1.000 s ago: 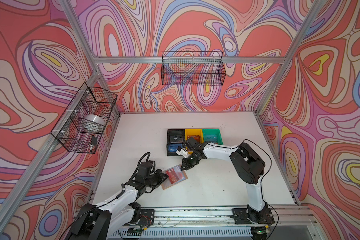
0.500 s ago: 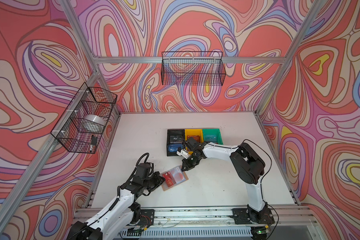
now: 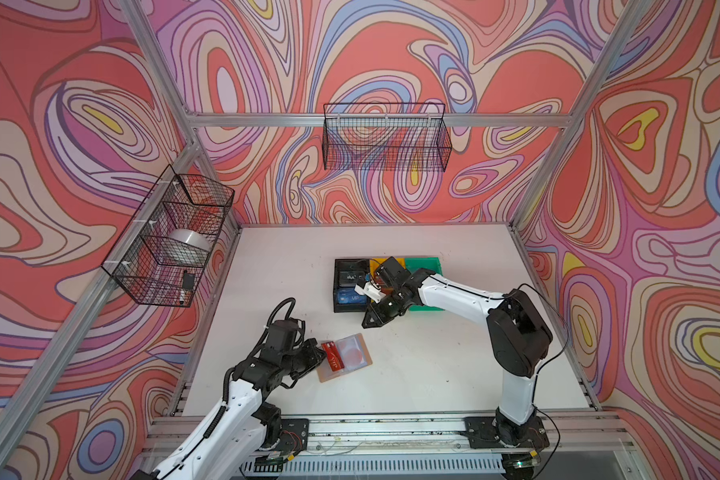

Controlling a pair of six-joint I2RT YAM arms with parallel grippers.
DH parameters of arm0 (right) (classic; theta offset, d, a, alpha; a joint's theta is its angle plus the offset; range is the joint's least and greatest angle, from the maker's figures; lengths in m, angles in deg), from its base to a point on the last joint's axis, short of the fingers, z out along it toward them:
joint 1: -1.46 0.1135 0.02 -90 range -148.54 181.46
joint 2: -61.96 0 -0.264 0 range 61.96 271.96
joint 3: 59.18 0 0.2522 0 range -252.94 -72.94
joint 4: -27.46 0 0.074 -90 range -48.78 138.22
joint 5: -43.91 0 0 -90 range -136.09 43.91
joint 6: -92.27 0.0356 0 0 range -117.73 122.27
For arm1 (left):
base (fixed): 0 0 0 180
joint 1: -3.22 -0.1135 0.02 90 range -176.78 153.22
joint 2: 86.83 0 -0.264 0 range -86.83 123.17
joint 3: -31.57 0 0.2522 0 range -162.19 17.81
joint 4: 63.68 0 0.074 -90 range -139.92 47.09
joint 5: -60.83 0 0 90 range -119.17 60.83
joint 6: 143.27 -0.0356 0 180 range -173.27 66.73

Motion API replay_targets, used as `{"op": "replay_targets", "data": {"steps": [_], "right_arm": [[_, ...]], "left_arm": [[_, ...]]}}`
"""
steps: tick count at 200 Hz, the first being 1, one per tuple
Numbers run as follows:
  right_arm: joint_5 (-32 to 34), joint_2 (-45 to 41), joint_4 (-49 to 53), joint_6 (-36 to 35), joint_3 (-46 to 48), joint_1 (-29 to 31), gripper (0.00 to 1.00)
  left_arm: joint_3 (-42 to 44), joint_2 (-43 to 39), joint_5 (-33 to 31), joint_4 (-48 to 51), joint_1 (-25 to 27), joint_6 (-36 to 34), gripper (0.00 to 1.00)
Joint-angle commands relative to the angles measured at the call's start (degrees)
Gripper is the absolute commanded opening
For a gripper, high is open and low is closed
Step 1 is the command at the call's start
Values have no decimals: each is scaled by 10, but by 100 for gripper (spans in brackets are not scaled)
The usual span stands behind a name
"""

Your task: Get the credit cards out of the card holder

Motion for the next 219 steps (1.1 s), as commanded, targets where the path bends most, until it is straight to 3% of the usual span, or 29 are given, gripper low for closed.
{"op": "replay_targets", "data": {"steps": [1, 63, 114, 147, 219], "right_arm": [[-48, 1, 13, -14, -7, -4, 23], [-192, 40, -38, 4, 7, -4, 25], [-280, 80, -59, 5, -5, -4, 30], [-282, 91, -59, 1, -6, -5, 31], [-268, 114, -61, -1, -3, -4, 33]], "left_arm": [[-26, 7, -9, 45, -4, -26, 0], [-38, -5, 9, 38, -3, -34, 0], [20, 0, 84, -153, -3, 35, 0], [22, 36, 104, -201, -3, 41, 0], [32, 23, 97, -215, -3, 51, 0]]}}
